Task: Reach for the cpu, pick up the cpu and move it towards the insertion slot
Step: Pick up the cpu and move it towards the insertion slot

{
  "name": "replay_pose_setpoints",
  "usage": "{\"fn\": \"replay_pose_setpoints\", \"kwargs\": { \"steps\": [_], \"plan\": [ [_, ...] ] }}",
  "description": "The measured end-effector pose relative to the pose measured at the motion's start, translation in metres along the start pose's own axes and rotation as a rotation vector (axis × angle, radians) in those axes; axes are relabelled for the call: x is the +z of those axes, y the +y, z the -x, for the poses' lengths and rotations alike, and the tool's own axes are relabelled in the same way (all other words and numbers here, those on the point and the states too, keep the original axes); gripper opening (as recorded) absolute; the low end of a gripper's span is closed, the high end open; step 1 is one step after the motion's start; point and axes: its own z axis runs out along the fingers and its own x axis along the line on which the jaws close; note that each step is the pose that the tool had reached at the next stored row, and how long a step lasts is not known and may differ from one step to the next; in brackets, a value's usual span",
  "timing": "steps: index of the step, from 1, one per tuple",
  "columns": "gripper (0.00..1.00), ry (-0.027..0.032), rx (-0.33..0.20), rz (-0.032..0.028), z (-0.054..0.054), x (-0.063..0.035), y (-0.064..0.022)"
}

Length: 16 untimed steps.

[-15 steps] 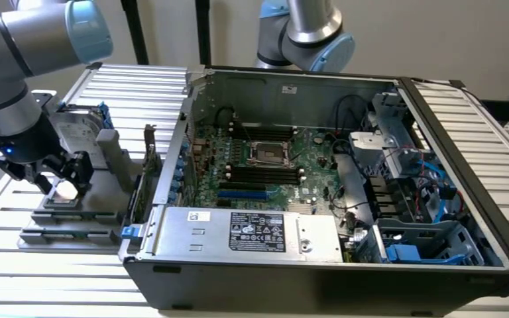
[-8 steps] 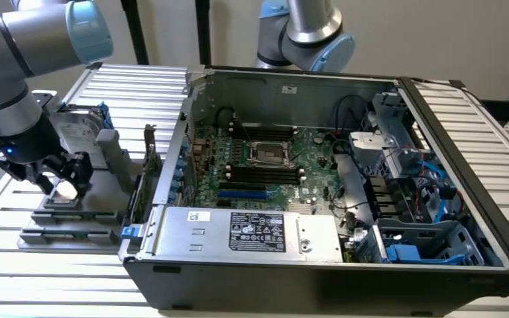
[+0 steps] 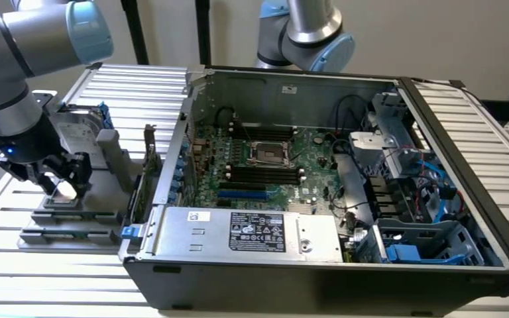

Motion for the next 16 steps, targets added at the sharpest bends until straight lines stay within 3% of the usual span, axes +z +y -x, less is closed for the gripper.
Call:
{"fn": "replay_pose_setpoints", "kwargs": {
  "steps": [4, 5, 12, 16],
  "plan": [
    [0.60, 0.0004, 0.000, -0.0002, -0.0001, 0.0002, 0.0002],
    [0.54, 0.0004, 0.000, -0.0002, -0.0001, 0.0003, 0.0002],
    [0.54, -0.0008, 0.000, 0.0005, 0.0001, -0.0005, 0.0005],
    [0.54, -0.0001, 0.000, 0.0001, 0.0000, -0.0078, 0.0006]
  ]
}}
